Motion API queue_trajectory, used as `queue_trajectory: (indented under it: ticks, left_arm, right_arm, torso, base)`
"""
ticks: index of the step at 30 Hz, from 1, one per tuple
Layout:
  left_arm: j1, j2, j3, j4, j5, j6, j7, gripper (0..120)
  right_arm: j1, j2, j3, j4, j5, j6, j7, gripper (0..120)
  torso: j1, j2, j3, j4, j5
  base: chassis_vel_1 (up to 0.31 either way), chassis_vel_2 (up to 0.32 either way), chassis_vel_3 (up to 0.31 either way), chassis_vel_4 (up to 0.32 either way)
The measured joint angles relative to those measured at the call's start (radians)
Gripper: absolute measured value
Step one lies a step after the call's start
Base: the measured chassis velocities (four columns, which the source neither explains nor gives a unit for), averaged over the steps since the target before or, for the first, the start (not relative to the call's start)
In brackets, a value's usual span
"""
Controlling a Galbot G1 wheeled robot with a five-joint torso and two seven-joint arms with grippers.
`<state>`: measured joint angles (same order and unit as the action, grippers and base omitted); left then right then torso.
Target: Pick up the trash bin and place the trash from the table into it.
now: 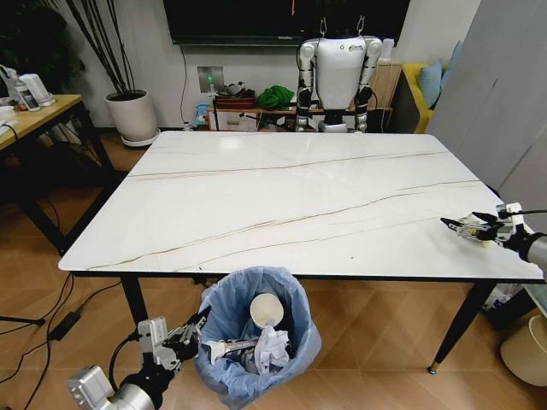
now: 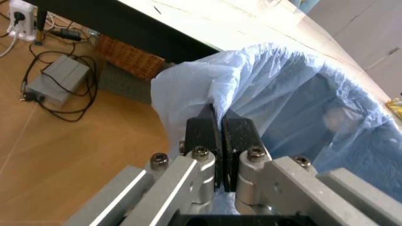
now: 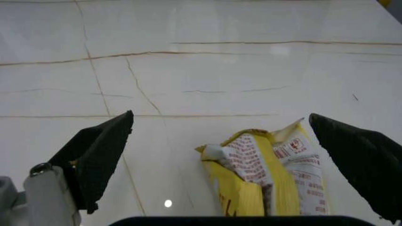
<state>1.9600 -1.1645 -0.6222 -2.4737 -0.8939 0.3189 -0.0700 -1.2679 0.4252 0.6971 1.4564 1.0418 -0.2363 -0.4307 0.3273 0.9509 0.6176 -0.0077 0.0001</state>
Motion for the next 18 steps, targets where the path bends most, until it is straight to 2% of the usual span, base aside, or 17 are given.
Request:
queue_trajectory:
  ticks: [18]
  left_arm:
    - [0.0,0.002,-0.002,0.005,-0.002,0.001,-0.003,0]
  right_arm:
    - [0.008,0.007,-0.021,-0.032,-0.01,-0.008,-0.036,100]
  torso:
    - [0.0,0.0,0.0,0.0,-0.0001]
  base:
    - [0.0,0.0,0.0,0.0]
